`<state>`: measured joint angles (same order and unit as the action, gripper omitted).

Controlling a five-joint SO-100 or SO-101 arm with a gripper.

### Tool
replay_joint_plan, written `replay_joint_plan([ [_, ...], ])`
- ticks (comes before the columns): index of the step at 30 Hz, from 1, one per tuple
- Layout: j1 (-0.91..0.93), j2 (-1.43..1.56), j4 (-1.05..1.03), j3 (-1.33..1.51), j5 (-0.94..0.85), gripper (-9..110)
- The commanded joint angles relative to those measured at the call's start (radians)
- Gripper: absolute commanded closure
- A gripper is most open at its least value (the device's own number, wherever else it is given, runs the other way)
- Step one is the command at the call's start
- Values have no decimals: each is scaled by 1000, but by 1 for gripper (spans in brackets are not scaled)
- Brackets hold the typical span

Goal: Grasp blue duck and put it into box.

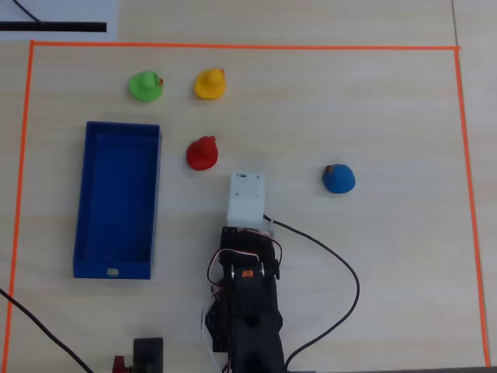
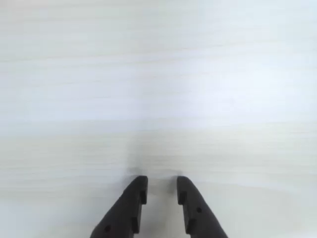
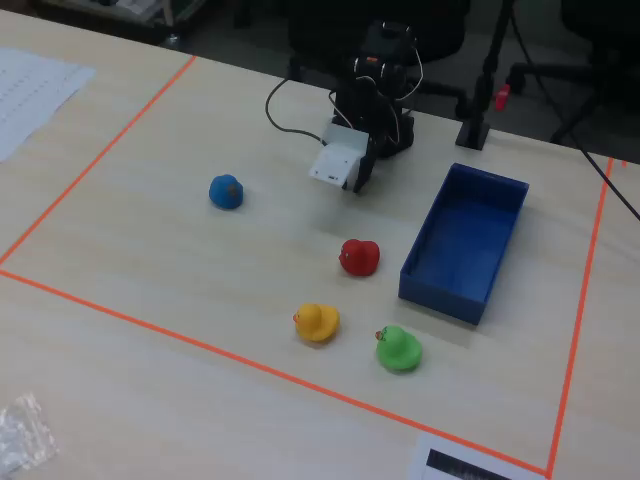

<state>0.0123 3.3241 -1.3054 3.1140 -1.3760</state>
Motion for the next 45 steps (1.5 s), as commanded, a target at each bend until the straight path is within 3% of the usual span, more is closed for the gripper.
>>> replay_joint_plan([
  [1, 57, -80, 75, -92, 3, 101],
  [15, 81, -98, 97, -123, 0, 101],
  [20, 189, -402, 245, -396, 3, 96],
  [26, 347, -747, 405, -811, 44, 77],
  [33, 611, -989, 816, -994, 28, 72],
  [45, 759, -1154, 1355, -696, -81, 69],
])
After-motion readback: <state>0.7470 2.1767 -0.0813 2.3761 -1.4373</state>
